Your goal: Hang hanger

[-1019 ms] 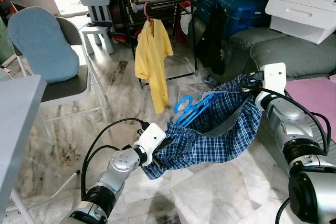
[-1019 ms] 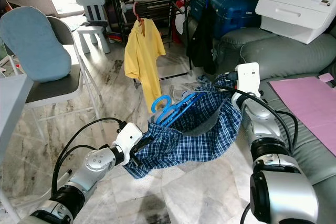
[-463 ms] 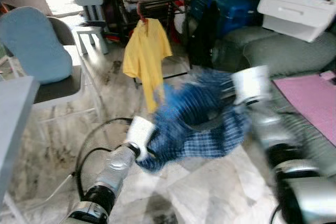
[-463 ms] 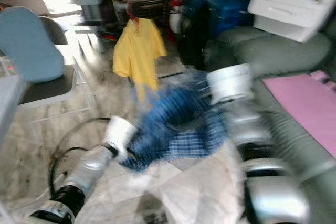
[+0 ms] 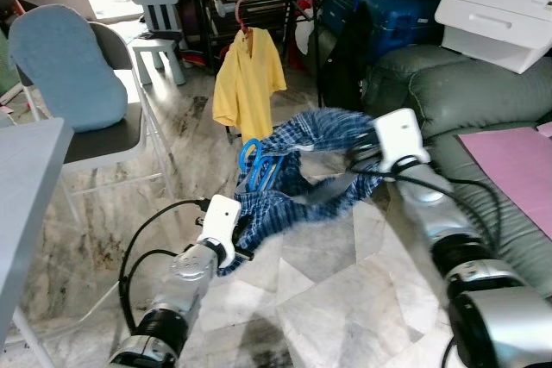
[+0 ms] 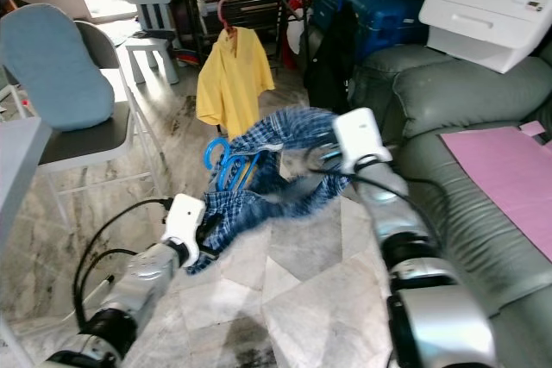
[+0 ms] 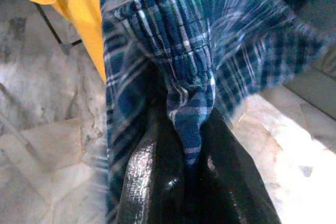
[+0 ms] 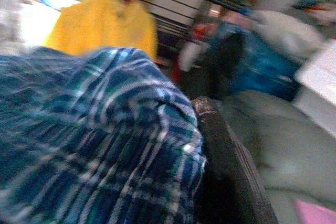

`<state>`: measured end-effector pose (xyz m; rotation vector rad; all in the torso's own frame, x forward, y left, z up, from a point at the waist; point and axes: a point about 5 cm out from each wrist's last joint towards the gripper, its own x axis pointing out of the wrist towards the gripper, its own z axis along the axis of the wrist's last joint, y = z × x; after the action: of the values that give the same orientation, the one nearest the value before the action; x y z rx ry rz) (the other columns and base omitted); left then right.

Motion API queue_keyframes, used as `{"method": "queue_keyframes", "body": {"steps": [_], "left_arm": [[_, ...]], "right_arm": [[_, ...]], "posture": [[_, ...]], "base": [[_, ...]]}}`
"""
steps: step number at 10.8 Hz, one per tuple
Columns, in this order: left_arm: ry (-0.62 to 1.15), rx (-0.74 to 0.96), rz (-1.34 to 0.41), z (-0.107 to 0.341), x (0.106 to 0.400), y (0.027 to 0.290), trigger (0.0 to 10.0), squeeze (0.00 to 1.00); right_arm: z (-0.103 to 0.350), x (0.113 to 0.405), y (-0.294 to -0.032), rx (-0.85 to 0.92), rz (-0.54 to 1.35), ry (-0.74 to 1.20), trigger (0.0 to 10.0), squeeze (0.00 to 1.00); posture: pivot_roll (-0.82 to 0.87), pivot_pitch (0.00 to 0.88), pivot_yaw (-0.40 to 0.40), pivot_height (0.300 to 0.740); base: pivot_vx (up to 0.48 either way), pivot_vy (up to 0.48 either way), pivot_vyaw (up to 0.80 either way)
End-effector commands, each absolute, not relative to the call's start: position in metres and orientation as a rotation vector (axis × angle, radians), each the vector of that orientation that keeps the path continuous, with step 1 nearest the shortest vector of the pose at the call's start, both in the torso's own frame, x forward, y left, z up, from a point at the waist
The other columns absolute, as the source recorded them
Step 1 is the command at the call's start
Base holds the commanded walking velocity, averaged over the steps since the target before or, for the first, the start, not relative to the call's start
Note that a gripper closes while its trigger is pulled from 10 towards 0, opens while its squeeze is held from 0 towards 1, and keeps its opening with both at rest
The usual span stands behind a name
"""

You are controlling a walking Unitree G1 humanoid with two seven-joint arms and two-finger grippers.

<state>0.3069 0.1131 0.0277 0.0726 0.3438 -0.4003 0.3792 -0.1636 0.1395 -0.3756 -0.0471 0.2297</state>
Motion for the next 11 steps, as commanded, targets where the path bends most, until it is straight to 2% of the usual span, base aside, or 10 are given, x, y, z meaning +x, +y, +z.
{"method": "queue_keyframes", "body": {"steps": [1,2,4,7,8,9,10,11], "left_arm": [[0.335,0.053,-0.357,0.033,0.313,0.118,1.2,0.00],[0.345,0.023,-0.343,0.034,0.315,0.116,1.6,0.00],[0.348,-0.008,-0.341,0.038,0.318,0.108,1.5,0.00],[0.359,-0.047,-0.362,0.040,0.319,0.097,2.4,0.00],[0.360,-0.051,-0.363,0.040,0.318,0.095,2.7,0.00],[0.361,-0.057,-0.365,0.039,0.317,0.094,4.1,0.00],[0.344,-0.042,-0.351,0.037,0.313,0.096,4.7,0.00],[0.323,-0.045,-0.319,0.036,0.310,0.101,4.8,0.00]], "right_arm": [[0.135,0.375,-0.151,-0.362,0.316,-0.053,0.0,0.00],[0.120,0.367,-0.140,-0.334,0.409,-0.004,0.0,0.00],[0.087,0.342,-0.112,-0.316,0.615,0.075,0.0,0.00],[0.065,0.315,-0.088,-0.266,0.780,0.122,0.0,0.00],[0.060,0.311,-0.086,-0.271,0.791,0.146,7.2,0.00],[0.052,0.309,-0.094,-0.268,0.721,0.186,10.0,0.00],[0.051,0.305,-0.102,-0.271,0.690,0.167,10.0,0.00],[0.052,0.303,-0.107,-0.260,0.652,0.151,10.0,1.00]], "posture": [[-0.17,0.000,0.031,0.740],[-0.17,0.000,0.032,0.740],[-0.17,0.000,0.034,0.740],[-0.18,0.000,0.036,0.740],[-0.17,0.000,0.035,0.740],[-0.18,0.000,0.036,0.740],[-0.17,0.000,0.037,0.740],[-0.18,0.000,0.042,0.740]], "base": [[0.000,0.000,0.00],[0.000,0.000,0.00],[0.000,0.000,0.00],[0.000,0.000,0.00],[0.000,0.000,0.00],[0.000,0.000,0.00],[0.000,0.000,0.00],[0.000,0.000,0.00]]}}
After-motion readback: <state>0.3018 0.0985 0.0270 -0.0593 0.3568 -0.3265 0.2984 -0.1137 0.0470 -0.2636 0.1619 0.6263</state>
